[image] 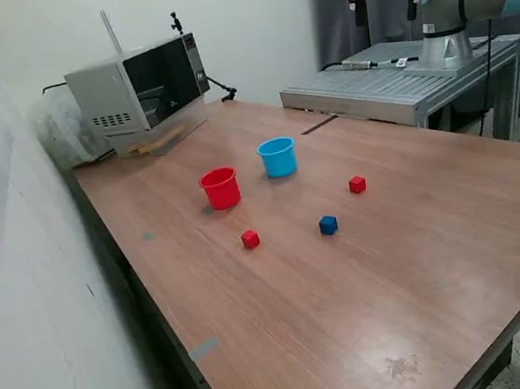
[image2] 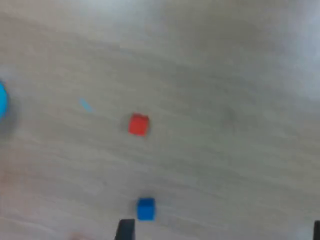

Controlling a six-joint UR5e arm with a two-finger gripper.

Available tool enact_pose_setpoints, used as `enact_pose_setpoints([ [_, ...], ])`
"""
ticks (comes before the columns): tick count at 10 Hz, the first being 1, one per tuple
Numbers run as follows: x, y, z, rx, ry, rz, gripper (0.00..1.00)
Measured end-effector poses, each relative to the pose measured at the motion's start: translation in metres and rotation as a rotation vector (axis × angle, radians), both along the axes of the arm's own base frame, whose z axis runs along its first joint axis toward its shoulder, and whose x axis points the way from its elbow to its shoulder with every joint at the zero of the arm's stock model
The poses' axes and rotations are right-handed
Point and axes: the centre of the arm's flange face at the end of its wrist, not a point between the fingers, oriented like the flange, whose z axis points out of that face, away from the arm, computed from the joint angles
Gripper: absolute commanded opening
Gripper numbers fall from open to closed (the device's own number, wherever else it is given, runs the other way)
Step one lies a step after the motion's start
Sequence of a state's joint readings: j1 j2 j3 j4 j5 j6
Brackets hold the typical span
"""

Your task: Place red objects in the red bin, and blue objects in the blue bin.

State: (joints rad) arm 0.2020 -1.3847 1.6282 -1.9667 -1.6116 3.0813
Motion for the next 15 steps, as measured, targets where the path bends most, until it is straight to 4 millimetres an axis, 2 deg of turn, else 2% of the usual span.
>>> enact_pose_setpoints([
  [1, -0.03, -0.012, -0.027, -0.002, -0.021, 0.003, 1.0],
  [3, -0.084, -0.026, -0.105, 0.001, -0.072, 0.002, 1.0],
  [5, -0.12, -0.035, -0.172, -0.007, -0.08, 0.0, 1.0],
  [7, -0.147, -0.04, -0.214, -0.027, -0.061, -0.003, 1.0],
  [9, -0.17, -0.034, -0.238, -0.041, -0.034, -0.018, 1.0],
  [10, -0.181, -0.023, -0.245, -0.046, -0.021, -0.034, 1.0],
  [13, -0.208, 0.021, -0.265, -0.051, -0.003, -0.095, 1.0],
  [15, -0.216, 0.047, -0.276, -0.052, 0.001, -0.127, 1.0],
])
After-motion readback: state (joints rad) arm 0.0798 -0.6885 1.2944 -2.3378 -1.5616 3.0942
